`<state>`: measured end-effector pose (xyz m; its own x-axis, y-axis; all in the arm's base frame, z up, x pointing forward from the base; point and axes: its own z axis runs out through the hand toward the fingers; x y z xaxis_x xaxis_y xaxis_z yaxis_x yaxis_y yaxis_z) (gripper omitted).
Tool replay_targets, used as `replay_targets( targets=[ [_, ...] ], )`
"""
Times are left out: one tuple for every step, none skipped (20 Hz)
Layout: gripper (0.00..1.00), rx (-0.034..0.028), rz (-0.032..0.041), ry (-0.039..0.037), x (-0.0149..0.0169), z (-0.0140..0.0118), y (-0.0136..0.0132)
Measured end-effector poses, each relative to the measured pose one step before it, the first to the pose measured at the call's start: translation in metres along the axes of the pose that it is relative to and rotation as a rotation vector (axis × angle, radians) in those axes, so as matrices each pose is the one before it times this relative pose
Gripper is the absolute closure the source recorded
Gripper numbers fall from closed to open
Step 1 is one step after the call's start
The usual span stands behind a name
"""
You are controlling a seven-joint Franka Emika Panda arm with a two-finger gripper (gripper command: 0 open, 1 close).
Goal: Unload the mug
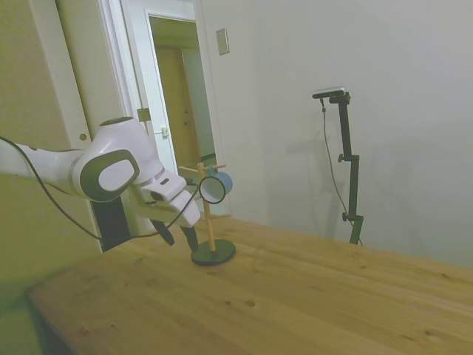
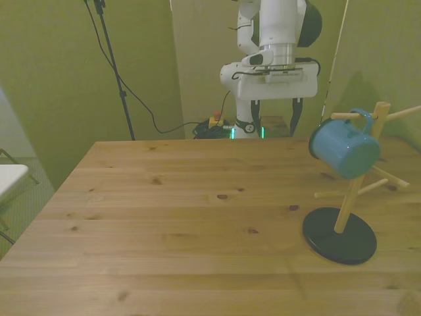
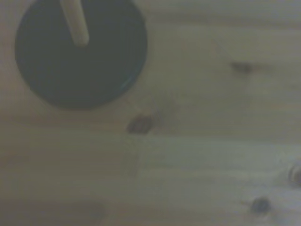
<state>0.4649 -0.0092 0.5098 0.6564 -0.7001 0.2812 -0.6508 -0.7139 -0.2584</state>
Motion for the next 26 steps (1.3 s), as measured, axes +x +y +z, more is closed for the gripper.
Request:
replay_targets(
  targets=[
    [0.00, 0.02503, 0.00435, 0.03242, 0.00839, -0.00472, -0.00246],
    [0.00, 0.02857, 0.00375, 0.03267, 0.00813, -0.00338, -0.00274],
    [0.00, 0.02671, 0.00126, 0.03019, 0.00629, -0.00178, -0.00257],
    [0.00, 0.02849, 0.00038, 0.03201, 0.00480, -0.00073, -0.00300],
    [0.00, 0.02704, -0.00261, 0.03005, 0.00349, 0.00004, -0.00290],
    [0.00, 0.02560, -0.00367, 0.02727, 0.00293, 0.00080, -0.00323],
    [0.00, 0.01945, -0.00369, 0.01649, 0.00269, 0.00149, -0.00384],
    [0.00, 0.00826, -0.00375, 0.00000, 0.00257, 0.00314, -0.00384],
    [0.00, 0.00256, -0.00190, -0.00951, 0.00754, 0.01151, -0.00736],
    [0.00, 0.00211, -0.00190, 0.00095, 0.00127, -0.00006, -0.00052],
    [0.00, 0.01064, -0.00419, 0.00557, 0.00243, -0.00101, -0.00139],
    [0.00, 0.02156, -0.00849, 0.01323, 0.00347, -0.00079, -0.00229],
    [0.00, 0.02478, -0.00687, 0.01570, 0.00384, 0.00026, -0.00286],
    [0.00, 0.02004, -0.00663, 0.01220, 0.00311, 0.00193, -0.00229],
    [0.00, 0.01735, -0.00790, 0.00652, 0.00264, 0.00308, -0.00243],
    [0.00, 0.01321, -0.00918, 0.00592, 0.00273, 0.00286, -0.00241],
    [0.00, 0.01173, -0.00768, 0.00689, 0.00249, 0.00304, -0.00222],
    [0.00, 0.00947, -0.00729, 0.00355, 0.00180, 0.00324, -0.00247],
    [0.00, 0.00627, -0.00838, 0.00091, 0.00140, 0.00358, -0.00209],
    [0.00, 0.00524, -0.00504, 0.00061, 0.00166, 0.00367, -0.00254],
    [0.00, 0.00605, -0.00636, 0.00225, 0.00155, 0.00391, -0.00254],
    [0.00, 0.00571, -0.00796, 0.00424, 0.00218, 0.00396, -0.00228],
    [0.00, 0.00296, -0.00611, 0.00132, 0.00171, 0.00477, -0.00149],
    [0.00, 0.00394, -0.00553, -0.00050, 0.00177, 0.00531, -0.00168],
    [0.00, 0.00613, -0.00621, -0.00585, 0.00105, 0.00576, -0.00097],
    [0.00, 0.00502, -0.00879, -0.00376, 0.00159, 0.00548, -0.00097]
  ],
)
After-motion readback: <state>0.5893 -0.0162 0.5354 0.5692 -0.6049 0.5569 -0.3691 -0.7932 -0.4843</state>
